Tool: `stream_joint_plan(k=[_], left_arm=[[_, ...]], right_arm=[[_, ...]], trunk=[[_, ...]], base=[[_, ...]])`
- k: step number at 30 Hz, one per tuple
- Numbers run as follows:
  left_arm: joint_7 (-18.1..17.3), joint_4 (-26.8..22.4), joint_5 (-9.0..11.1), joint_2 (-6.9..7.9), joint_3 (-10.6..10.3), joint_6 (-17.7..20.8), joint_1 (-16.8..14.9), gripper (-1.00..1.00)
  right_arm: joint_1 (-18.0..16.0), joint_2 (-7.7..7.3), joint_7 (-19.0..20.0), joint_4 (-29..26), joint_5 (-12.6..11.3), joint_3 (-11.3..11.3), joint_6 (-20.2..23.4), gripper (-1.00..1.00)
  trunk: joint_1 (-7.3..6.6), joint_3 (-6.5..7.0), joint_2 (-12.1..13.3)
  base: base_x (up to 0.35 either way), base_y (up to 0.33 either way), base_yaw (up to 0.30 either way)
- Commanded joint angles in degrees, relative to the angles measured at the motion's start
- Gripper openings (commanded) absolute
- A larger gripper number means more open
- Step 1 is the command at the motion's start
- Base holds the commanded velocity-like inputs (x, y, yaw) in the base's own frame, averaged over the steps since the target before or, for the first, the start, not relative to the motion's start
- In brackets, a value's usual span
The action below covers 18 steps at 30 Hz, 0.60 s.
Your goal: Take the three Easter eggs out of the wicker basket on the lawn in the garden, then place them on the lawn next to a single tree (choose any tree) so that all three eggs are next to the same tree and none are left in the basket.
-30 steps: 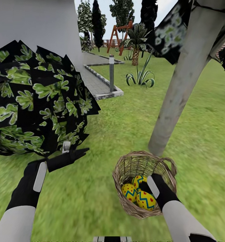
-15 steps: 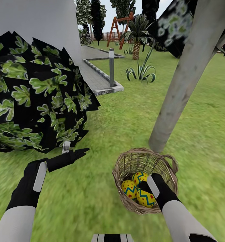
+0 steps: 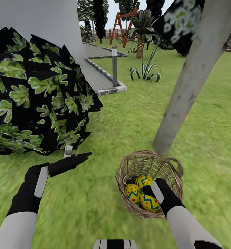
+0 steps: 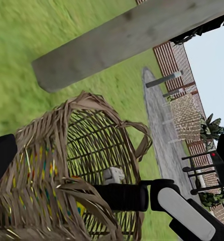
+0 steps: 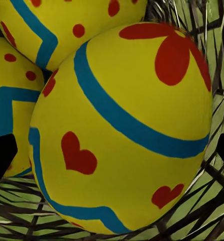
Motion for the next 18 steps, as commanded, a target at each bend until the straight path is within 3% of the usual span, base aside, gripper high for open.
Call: stream_joint_plan(k=[1,18], left_arm=[[-0.21,0.0,-0.06,0.01,0.05,0.22,-0.03,1.0],[-0.21,0.08,-0.06,0.02,0.12,0.22,-0.03,1.0]], right_arm=[[-0.02,0.05,-0.5,-0.08,-0.6,-0.16,-0.12,1.0],[-0.02,0.05,-0.42,0.02,-0.85,-0.16,-0.35,1.0]], trunk=[[0.01,-0.27,-0.03],[0.22,-2.04,-0.14]], base=[[0.0,0.0,0.0],[0.0,0.0,0.0]])
